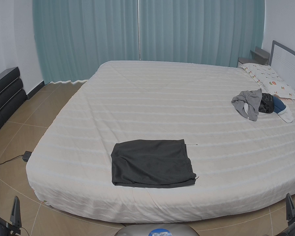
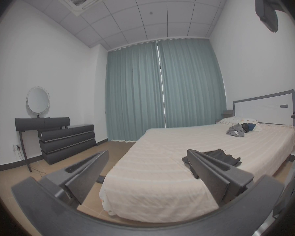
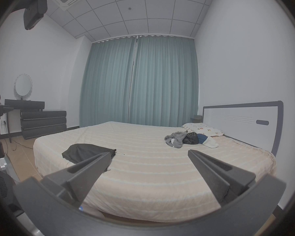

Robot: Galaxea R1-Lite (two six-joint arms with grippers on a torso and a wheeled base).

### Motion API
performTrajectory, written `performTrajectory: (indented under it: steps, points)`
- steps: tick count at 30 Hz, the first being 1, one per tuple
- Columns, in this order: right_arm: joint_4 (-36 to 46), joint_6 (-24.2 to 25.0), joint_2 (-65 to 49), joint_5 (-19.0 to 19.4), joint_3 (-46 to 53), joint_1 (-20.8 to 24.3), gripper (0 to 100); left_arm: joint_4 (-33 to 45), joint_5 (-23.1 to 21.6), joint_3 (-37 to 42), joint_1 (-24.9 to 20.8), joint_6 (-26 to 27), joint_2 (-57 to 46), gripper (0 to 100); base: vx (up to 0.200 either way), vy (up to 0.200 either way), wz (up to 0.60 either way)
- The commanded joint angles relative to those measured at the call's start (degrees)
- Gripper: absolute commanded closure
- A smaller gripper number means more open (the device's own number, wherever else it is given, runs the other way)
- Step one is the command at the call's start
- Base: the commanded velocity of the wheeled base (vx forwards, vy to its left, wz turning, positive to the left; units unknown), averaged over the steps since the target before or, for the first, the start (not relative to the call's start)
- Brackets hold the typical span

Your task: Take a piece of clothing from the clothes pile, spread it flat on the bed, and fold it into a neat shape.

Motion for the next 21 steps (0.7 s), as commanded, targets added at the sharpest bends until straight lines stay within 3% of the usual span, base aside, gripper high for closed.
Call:
performTrajectory:
  steps: [1,7,10,14,18,21]
  points:
    - [0.1,0.6,-0.5,0.0,1.0,0.0,0,0.3,-0.4,0.9,0.0,-2.2,-0.2,0,0.0,0.0,0.0]
    - [0.2,1.9,-0.5,-0.1,0.9,0.0,0,1.3,-0.4,0.9,0.0,-3.4,-0.2,0,0.0,0.0,0.0]
    - [7.5,5.8,-0.4,-0.1,0.1,-0.2,0,1.3,-0.3,0.9,0.0,-4.0,-0.2,0,0.0,0.0,0.0]
    - [7.2,5.1,-0.4,0.1,0.0,-0.3,0,1.4,-0.6,0.9,0.0,-5.1,-0.2,0,0.0,0.0,0.0]
    - [6.6,4.8,-0.4,0.4,0.2,-0.3,0,4.1,-6.5,0.7,0.0,-5.5,-0.2,0,0.0,0.0,0.0]
    - [6.6,4.8,-0.4,0.5,0.2,-0.3,0,4.0,-6.2,0.9,0.0,-2.6,-0.3,0,0.0,0.0,0.0]
